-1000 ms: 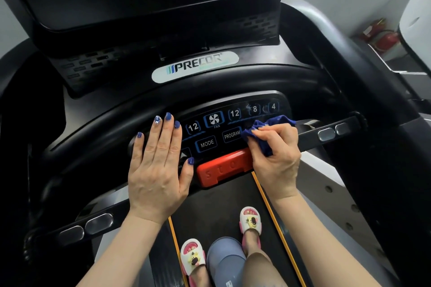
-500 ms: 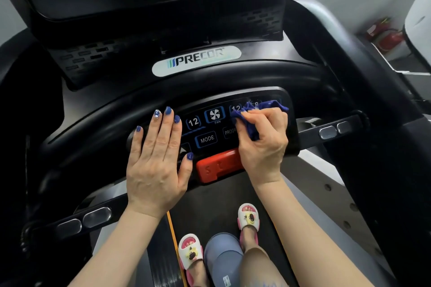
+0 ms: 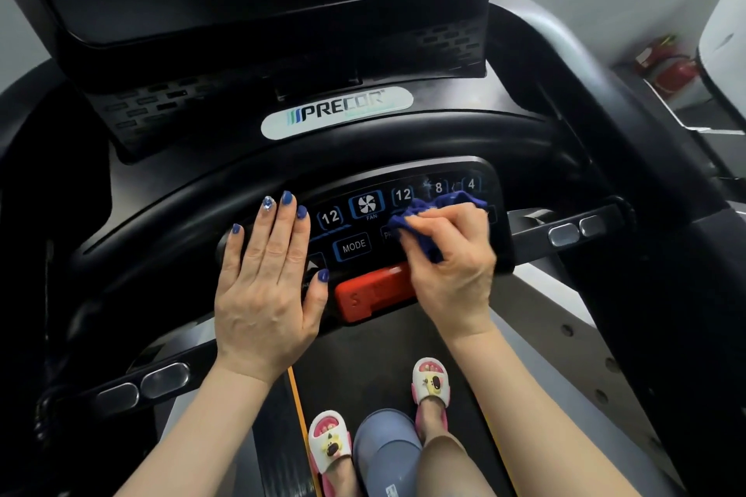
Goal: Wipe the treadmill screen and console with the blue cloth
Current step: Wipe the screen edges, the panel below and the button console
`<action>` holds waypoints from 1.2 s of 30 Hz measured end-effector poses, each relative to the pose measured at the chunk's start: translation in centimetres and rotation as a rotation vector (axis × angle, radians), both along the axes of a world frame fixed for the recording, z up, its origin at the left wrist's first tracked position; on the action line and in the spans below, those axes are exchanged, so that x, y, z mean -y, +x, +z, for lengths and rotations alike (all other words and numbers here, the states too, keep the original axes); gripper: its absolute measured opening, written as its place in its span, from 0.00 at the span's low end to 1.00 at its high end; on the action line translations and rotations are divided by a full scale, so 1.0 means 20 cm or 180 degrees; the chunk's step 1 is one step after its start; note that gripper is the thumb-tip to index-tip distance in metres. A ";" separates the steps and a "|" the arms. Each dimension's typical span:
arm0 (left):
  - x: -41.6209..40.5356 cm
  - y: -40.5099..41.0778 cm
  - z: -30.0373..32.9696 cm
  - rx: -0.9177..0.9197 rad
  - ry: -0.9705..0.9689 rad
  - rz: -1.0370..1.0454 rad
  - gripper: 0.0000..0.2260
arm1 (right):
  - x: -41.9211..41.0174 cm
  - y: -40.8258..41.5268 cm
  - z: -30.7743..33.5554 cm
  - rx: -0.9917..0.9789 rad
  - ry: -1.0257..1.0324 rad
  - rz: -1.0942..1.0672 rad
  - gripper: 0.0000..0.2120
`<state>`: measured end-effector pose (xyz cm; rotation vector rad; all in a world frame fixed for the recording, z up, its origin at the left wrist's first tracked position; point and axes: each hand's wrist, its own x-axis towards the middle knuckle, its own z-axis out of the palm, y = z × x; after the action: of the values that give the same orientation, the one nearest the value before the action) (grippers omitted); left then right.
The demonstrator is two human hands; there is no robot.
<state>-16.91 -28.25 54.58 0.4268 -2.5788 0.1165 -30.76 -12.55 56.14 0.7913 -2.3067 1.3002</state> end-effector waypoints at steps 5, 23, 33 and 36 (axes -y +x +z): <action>0.00 0.00 0.00 -0.0024 -0.0024 0.0013 0.26 | 0.06 -0.01 0.01 0.0201 -0.0289 -0.0517 0.04; -0.04 -0.03 0.01 0.0066 0.0002 0.0069 0.27 | -0.07 -0.27 -0.04 -0.0235 0.0276 -0.0910 0.07; -0.04 -0.04 0.02 0.0090 0.0046 0.0087 0.28 | -0.11 -0.26 -0.06 -0.0278 0.0383 -0.0854 0.05; -0.04 -0.03 0.02 0.0110 0.0021 0.0095 0.28 | -0.01 -0.33 0.00 -0.0247 0.0335 -0.0946 0.07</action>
<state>-17.59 -27.42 54.91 0.4696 -2.6080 0.1272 -37.43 -12.25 56.13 0.4953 -2.3371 1.0086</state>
